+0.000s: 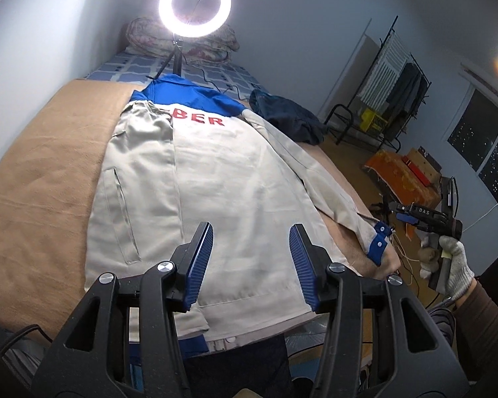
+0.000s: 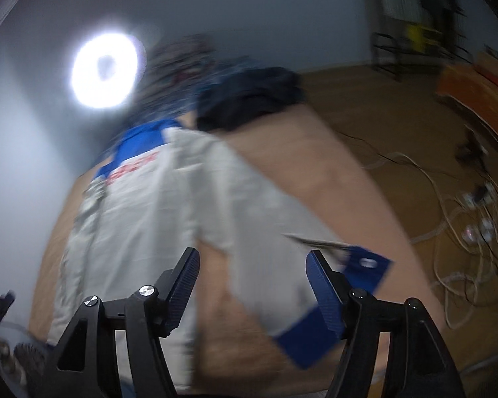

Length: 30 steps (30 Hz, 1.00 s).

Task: Fold large clothes
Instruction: 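Close the right tool on the other blue sleeve cuff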

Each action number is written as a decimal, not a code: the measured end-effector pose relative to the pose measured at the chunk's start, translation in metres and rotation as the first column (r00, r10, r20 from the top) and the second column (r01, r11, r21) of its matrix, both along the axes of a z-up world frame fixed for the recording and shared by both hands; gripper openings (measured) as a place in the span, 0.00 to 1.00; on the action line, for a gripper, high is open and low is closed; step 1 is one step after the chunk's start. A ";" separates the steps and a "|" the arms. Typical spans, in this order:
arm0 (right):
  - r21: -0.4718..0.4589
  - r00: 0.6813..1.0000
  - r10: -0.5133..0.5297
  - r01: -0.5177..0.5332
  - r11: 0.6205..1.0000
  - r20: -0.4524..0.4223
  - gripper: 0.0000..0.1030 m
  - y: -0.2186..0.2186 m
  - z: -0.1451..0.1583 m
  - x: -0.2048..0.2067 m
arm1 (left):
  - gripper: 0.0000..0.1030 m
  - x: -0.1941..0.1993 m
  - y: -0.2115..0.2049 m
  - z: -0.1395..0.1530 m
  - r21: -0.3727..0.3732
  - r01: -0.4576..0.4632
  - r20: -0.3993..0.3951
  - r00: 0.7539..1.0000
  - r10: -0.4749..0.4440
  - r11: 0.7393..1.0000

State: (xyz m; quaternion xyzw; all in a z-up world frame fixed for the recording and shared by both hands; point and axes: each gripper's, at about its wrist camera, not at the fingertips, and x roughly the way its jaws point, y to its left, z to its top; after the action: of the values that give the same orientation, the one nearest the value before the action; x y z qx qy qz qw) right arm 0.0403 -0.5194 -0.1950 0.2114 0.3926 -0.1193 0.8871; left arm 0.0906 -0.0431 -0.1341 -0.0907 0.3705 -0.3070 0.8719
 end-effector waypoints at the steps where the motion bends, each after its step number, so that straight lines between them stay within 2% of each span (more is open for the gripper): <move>1: 0.043 0.999 -0.045 0.045 0.998 -0.001 0.67 -0.015 -0.007 -0.004 | 0.48 0.000 -0.002 -0.001 0.003 0.004 -0.002 1.000 -0.004 1.000; 5: 0.217 0.979 -0.205 0.202 0.955 -0.011 0.67 -0.060 -0.034 -0.021 | 0.48 0.000 -0.009 -0.006 0.011 0.015 -0.012 1.000 -0.015 1.000; 10: 0.321 0.935 -0.354 0.344 0.882 -0.029 0.66 -0.095 -0.061 -0.039 | 0.48 0.000 -0.018 -0.010 0.023 0.039 -0.025 0.999 -0.038 0.999; 12: 0.326 0.917 -0.398 0.387 0.863 -0.036 0.61 -0.106 -0.068 -0.041 | 0.48 0.000 -0.022 -0.012 0.033 0.050 -0.028 0.998 -0.049 0.998; 14: 0.320 0.901 -0.428 0.425 0.847 -0.064 0.49 -0.116 -0.076 -0.038 | 0.48 -0.001 -0.026 -0.014 0.040 0.060 -0.035 0.998 -0.059 0.997; 17: 0.345 0.896 -0.436 0.437 0.830 -0.087 0.40 -0.126 -0.090 -0.029 | 0.48 -0.002 -0.032 -0.016 0.048 0.074 -0.040 0.997 -0.072 0.996; 20: 0.330 0.907 -0.407 0.418 0.846 -0.106 0.40 -0.125 -0.098 -0.021 | 0.48 -0.003 -0.037 -0.017 0.056 0.090 -0.046 0.995 -0.088 0.994; 22: 0.319 0.931 -0.348 0.364 0.875 -0.108 0.40 -0.115 -0.100 -0.015 | 0.48 -0.002 -0.040 -0.018 0.064 0.099 -0.049 0.994 -0.096 0.993; 26: 0.232 0.952 -0.273 0.299 0.926 -0.139 0.41 -0.094 -0.104 -0.012 | 0.48 0.001 -0.048 -0.022 0.073 0.119 -0.062 0.991 -0.114 0.990; 30: 0.261 0.962 -0.243 0.268 0.927 -0.122 0.41 -0.089 -0.106 -0.017 | 0.48 0.000 -0.057 -0.023 0.076 0.139 -0.065 0.989 -0.135 0.987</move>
State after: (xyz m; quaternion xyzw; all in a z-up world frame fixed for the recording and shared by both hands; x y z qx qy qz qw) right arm 0.0230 -0.6089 -0.3009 0.3766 0.4127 -0.1872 0.8080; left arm 0.0909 -0.1003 -0.1574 -0.0391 0.4138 -0.3482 0.8402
